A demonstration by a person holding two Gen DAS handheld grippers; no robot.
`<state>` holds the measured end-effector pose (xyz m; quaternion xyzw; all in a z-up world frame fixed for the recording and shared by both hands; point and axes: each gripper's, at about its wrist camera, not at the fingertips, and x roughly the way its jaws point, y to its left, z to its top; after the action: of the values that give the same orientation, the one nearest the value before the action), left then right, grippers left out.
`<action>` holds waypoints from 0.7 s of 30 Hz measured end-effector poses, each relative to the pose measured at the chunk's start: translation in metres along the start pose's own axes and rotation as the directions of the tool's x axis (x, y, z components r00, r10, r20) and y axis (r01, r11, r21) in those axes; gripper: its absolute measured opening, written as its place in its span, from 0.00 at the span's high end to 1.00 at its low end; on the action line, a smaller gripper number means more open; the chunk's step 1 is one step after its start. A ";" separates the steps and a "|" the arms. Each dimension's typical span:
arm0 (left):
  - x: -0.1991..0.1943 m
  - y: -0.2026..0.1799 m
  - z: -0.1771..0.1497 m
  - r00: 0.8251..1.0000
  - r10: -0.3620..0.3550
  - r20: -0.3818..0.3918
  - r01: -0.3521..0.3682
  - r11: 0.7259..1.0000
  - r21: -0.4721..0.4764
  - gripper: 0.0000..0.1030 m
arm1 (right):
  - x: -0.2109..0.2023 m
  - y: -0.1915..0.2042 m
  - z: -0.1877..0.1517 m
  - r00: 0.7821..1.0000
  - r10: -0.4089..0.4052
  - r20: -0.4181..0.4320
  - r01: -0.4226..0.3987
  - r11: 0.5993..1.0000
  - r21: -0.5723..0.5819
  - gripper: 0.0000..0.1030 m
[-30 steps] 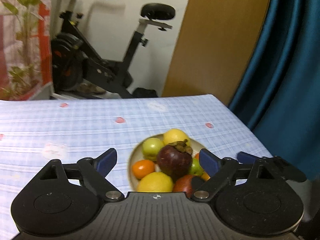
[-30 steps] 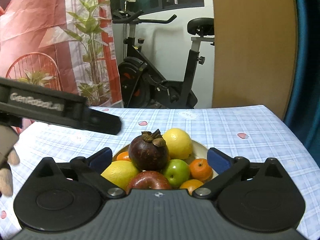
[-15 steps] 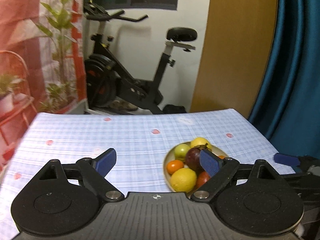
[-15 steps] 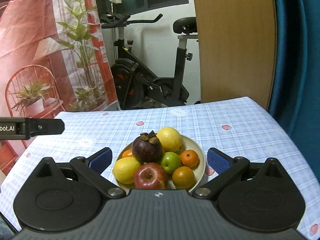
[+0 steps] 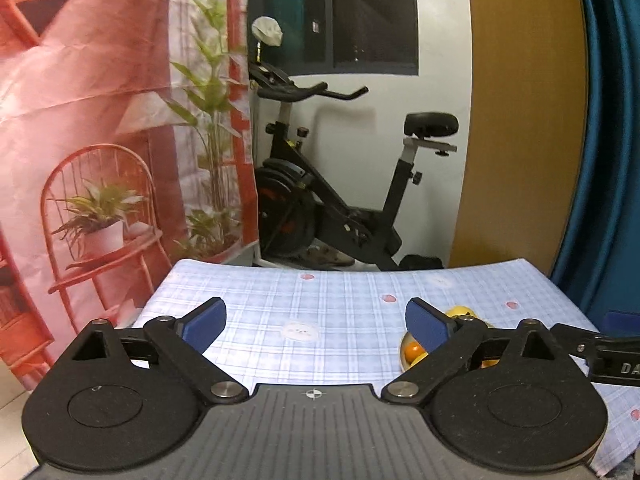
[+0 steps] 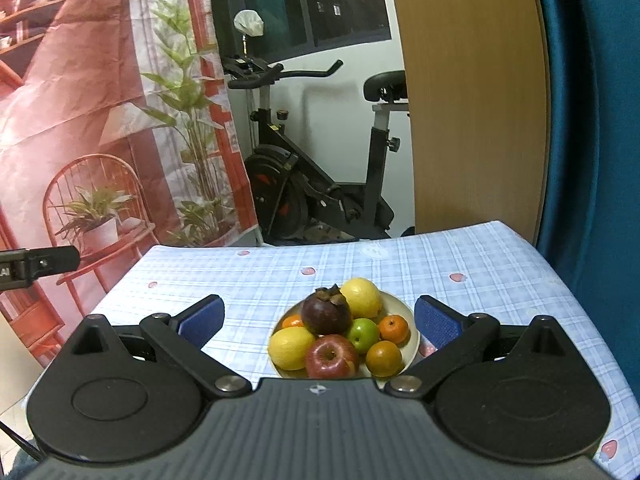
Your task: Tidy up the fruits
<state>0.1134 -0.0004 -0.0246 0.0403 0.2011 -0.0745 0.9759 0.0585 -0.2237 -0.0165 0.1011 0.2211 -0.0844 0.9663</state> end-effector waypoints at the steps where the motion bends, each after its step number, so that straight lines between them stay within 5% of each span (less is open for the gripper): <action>1: -0.004 0.001 0.001 1.000 -0.001 0.003 0.001 1.000 -0.005 0.04 | -0.002 0.002 0.001 1.000 0.004 0.002 -0.004 1.000 -0.003 0.00; 21: -0.029 0.003 -0.003 1.000 0.021 0.012 -0.021 1.000 -0.012 0.04 | -0.014 0.019 0.003 0.999 0.039 0.017 -0.038 0.999 -0.035 0.00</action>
<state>0.0864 0.0070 -0.0156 0.0363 0.1952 -0.0634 0.9780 0.0516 -0.2044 -0.0046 0.0877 0.2120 -0.0627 0.9713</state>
